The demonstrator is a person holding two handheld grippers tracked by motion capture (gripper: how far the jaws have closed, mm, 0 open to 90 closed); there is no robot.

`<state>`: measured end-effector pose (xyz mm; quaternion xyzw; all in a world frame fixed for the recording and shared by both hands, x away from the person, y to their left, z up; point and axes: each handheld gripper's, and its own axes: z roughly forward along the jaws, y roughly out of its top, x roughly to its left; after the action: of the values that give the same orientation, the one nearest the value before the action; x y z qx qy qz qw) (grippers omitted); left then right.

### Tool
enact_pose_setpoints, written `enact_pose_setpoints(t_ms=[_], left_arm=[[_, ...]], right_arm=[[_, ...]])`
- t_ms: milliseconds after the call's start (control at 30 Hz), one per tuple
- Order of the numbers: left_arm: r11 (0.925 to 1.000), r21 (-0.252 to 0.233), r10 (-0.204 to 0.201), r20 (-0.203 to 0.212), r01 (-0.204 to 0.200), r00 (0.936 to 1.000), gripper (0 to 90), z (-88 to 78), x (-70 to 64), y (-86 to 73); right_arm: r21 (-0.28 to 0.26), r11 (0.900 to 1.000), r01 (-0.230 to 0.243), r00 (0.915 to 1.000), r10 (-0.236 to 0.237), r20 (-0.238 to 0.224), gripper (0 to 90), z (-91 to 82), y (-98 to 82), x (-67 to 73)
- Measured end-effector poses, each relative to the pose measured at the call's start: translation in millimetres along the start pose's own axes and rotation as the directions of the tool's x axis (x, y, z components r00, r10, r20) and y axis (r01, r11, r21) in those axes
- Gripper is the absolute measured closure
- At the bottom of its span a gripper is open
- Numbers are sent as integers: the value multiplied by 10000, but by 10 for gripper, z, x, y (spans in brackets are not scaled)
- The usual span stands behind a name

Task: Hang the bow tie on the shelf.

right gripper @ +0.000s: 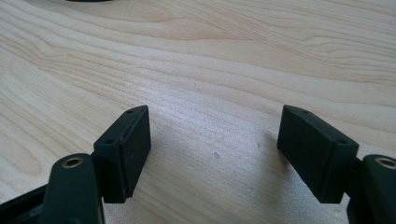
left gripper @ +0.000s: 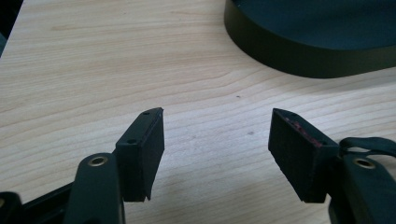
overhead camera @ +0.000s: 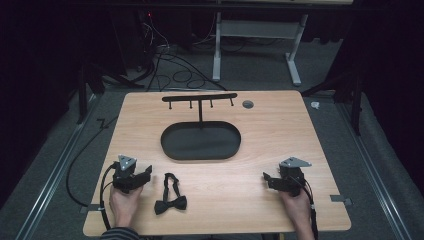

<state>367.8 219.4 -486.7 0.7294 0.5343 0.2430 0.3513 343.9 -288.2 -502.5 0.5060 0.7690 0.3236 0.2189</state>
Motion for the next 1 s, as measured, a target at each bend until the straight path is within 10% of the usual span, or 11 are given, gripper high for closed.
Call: enact_pose_setpoints(t_ms=[400, 1000], left_arm=[[9995, -207, 240, 628, -227, 9977, 384, -188, -175, 58], [9944, 931, 326, 1848, -506, 9822, 464, -157, -443, -24]], right_arm=[[4, 10000, 11, 10000, -11, 7, 271, 0, 0, 0], [5, 10000, 14, 10000, -14, 8, 271, 0, 0, 0]])
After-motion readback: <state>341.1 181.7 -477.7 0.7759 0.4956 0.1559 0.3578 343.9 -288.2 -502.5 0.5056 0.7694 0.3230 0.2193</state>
